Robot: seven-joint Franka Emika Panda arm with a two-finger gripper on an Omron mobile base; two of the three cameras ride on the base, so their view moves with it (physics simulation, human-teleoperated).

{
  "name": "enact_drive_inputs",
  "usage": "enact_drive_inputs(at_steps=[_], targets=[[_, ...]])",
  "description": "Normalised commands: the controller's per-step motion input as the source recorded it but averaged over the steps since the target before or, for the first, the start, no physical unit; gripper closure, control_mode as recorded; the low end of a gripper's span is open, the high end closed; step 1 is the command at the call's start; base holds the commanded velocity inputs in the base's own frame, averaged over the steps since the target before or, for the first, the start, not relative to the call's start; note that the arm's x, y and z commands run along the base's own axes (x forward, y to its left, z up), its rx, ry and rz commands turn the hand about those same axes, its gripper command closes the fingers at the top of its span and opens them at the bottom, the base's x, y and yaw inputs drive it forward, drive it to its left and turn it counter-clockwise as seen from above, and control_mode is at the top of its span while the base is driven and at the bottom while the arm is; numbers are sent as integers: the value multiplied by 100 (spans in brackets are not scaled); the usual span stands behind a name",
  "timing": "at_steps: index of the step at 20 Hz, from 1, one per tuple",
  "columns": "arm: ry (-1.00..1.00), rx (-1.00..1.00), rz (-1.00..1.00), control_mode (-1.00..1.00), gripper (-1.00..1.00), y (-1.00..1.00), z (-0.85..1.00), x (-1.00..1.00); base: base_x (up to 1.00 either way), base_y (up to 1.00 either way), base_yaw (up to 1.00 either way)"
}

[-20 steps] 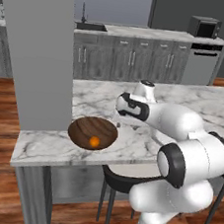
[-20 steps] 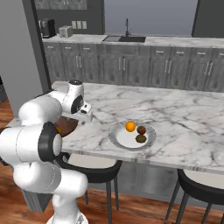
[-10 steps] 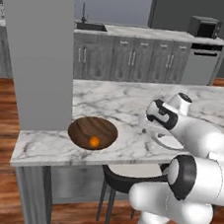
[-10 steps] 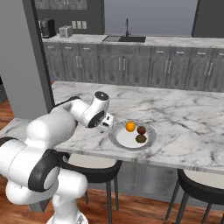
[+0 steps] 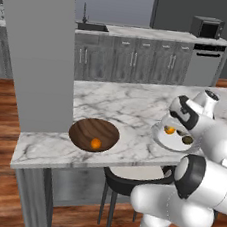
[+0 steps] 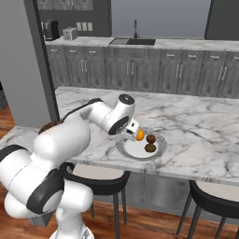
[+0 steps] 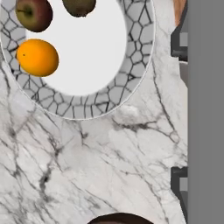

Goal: Take the fruits from the plate on the dining counter and place two fruits in each bowl.

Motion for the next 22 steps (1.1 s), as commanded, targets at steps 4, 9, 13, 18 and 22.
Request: enact_drive_inputs(at_steps=[4,9,13,18,22], targets=[[10,-25,0,-100,-100,-9,11,0,0,0,0],[12,-29,0,-100,-100,-1,-37,14,0,0,0],[12,-4,-2,-100,-100,-39,-7,2,0,0,0],[2,7,-3,-100,-100,-72,0,11,0,0,0],[0,7,-2,-100,-100,-64,-10,21,0,0,0]])
